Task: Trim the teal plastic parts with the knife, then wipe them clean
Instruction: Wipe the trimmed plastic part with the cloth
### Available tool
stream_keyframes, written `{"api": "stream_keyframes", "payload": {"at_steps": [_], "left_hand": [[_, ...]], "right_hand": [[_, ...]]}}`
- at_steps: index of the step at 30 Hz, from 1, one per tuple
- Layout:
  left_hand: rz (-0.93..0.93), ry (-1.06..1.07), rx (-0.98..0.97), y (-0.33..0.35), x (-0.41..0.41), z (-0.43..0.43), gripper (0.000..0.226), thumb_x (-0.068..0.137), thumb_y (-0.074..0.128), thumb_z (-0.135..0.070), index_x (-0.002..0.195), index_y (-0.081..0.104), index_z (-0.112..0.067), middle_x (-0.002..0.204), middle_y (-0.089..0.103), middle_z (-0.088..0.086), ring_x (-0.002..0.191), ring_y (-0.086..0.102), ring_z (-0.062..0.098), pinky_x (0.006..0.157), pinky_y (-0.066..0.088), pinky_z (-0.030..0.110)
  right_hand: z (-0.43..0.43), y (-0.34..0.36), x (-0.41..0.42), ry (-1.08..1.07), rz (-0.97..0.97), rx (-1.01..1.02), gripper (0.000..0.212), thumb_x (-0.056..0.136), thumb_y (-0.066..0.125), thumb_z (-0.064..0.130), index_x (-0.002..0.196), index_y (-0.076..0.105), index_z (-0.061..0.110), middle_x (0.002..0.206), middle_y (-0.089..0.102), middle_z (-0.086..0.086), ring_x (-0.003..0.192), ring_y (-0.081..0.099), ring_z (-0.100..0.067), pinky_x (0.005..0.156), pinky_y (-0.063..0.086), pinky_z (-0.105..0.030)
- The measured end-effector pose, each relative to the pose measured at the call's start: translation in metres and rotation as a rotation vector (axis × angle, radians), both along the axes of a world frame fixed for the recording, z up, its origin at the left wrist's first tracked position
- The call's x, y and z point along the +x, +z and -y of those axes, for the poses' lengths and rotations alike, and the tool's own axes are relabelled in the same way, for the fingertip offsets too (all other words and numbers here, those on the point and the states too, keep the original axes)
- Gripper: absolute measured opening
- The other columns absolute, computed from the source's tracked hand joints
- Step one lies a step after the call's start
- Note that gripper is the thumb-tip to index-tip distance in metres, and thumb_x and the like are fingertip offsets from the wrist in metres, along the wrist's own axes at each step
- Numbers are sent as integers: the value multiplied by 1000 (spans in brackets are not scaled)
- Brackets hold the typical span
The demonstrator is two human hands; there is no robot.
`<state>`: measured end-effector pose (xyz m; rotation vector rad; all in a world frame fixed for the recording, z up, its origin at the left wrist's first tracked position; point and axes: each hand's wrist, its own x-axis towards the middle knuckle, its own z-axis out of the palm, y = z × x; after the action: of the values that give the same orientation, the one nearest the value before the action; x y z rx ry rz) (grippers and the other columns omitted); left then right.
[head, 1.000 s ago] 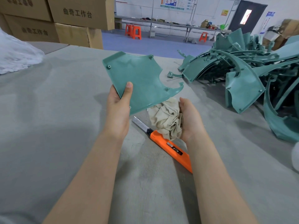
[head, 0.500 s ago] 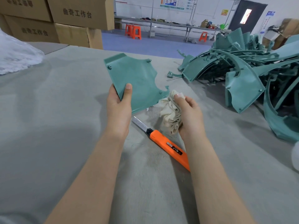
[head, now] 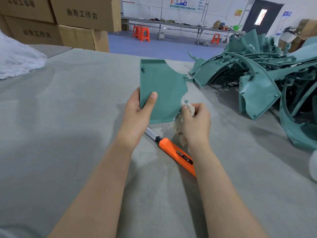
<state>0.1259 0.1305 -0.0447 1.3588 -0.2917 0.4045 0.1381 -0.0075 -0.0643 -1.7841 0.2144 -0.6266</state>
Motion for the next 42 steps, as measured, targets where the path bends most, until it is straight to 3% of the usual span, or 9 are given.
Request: {"api": "stream_keyframes", "payload": {"at_steps": [5,7,10,21,25,29,35,40,42], "left_hand": [[35,31,36,2,-1,3,17,99,51,-16,102,57,-31,104,67,-14,101,64,4,88,52,22],[18,71,-47,1,1,1,16,100,51,-16,103,58,-30,106,67,-12,102,65,4,86,51,21],[-26,120,-170,-2,5,-4,15,100,50,-18,109,58,-26,109,68,-11,106,64,7,89,51,25],[-80,39,-405,-3,10,-1,17,103,42,-18,108,57,-26,106,70,-12,106,66,11,89,53,31],[-132,-25,-499,-1,8,1,18,104,39,-17,109,55,-21,109,69,-2,98,69,14,75,55,26],[-176,-41,-404,-1,7,1,19,104,40,-16,110,56,-20,114,68,1,105,67,18,84,55,33],[-187,-85,-342,2,7,-9,21,103,41,-13,117,56,-15,116,67,1,106,67,17,89,56,35],[-182,-136,-249,2,4,-12,23,102,42,-14,120,55,-15,115,67,-1,108,66,16,91,55,34],[-187,-162,-255,3,4,-13,22,101,43,-14,118,57,-16,111,69,-3,103,68,13,84,57,31]], "right_hand": [[11,2,0,52,-174,401,16,93,60,25,92,58,9,75,63,-9,57,59,-22,51,51,-30],[13,4,-1,54,-163,576,11,94,61,20,89,61,10,84,66,-10,71,65,-23,66,56,-35],[14,8,-2,137,-131,746,8,95,60,16,87,61,13,82,69,-6,71,67,-19,68,57,-33],[-20,11,-13,462,-168,644,7,90,66,14,95,62,10,94,69,-15,84,68,-26,79,57,-42],[-28,11,-15,431,-124,538,10,89,68,11,86,59,15,86,64,-12,82,63,-27,85,53,-53],[-26,11,-15,349,-88,507,17,88,69,12,84,52,16,81,59,-9,78,58,-26,79,51,-60],[-30,10,-13,257,-72,526,20,89,67,12,86,48,13,79,57,-7,74,56,-22,70,49,-38],[-1,8,-5,138,-104,601,20,90,67,15,85,48,15,79,57,-4,77,56,-22,79,52,-43],[9,6,-3,121,-143,656,19,90,67,15,87,48,14,78,58,-4,71,59,-21,69,54,-37]]}}
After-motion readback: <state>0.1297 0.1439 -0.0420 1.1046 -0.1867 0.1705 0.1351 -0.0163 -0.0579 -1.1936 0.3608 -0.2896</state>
